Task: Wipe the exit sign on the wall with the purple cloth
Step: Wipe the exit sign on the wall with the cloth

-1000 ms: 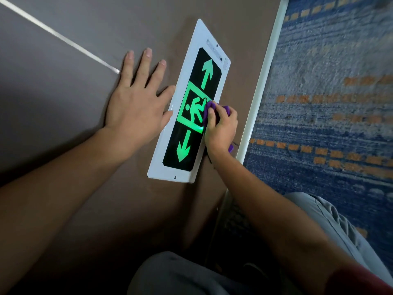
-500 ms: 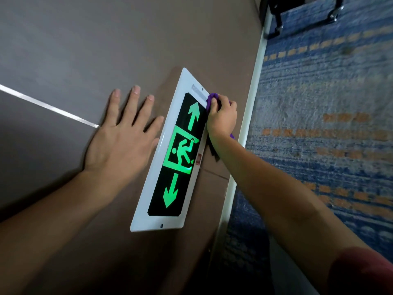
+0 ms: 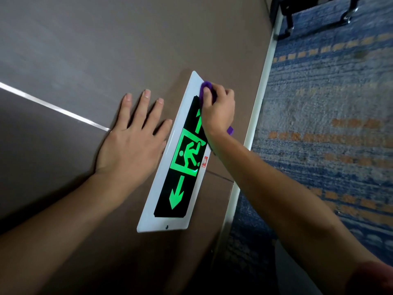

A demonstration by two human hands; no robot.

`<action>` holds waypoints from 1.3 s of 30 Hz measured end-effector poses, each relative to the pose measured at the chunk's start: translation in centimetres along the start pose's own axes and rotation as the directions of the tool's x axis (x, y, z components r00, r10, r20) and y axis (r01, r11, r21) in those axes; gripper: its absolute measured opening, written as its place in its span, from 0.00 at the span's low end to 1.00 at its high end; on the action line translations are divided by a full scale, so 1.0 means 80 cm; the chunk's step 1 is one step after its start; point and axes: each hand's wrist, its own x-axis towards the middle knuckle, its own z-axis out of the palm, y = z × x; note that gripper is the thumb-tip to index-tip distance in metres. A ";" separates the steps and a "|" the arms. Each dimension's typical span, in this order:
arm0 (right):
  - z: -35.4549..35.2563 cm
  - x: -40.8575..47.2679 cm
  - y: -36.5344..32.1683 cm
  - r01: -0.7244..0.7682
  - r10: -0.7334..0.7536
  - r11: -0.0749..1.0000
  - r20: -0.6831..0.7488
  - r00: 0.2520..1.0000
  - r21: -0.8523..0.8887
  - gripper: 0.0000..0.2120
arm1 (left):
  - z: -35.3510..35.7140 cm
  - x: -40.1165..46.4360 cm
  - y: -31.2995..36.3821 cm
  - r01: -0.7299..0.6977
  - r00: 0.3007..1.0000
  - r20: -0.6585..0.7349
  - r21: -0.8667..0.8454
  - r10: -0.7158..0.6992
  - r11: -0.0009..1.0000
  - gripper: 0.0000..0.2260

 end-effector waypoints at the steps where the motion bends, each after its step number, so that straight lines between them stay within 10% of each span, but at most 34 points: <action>1: 0.002 -0.007 -0.011 0.075 -0.075 0.997 -0.008 0.997 0.029 0.13 | 0.000 0.000 0.001 0.001 1.000 0.003 -0.001 -0.001 1.000 0.28; 7: 0.007 -0.004 -0.029 0.326 -0.326 0.945 -0.012 0.945 -0.025 0.12 | 0.003 0.001 0.002 0.009 1.000 -0.019 -0.014 -0.010 1.000 0.27; 17: -0.011 0.033 0.038 0.042 -0.024 0.958 0.066 0.998 -0.284 0.17 | 0.004 0.001 -0.001 -0.006 0.999 -0.032 0.008 0.006 1.000 0.29; 39: -0.009 -0.143 0.015 0.186 -0.187 0.982 0.041 0.982 0.022 0.12 | 0.004 0.002 0.001 0.004 1.000 -0.030 0.034 -0.003 0.999 0.27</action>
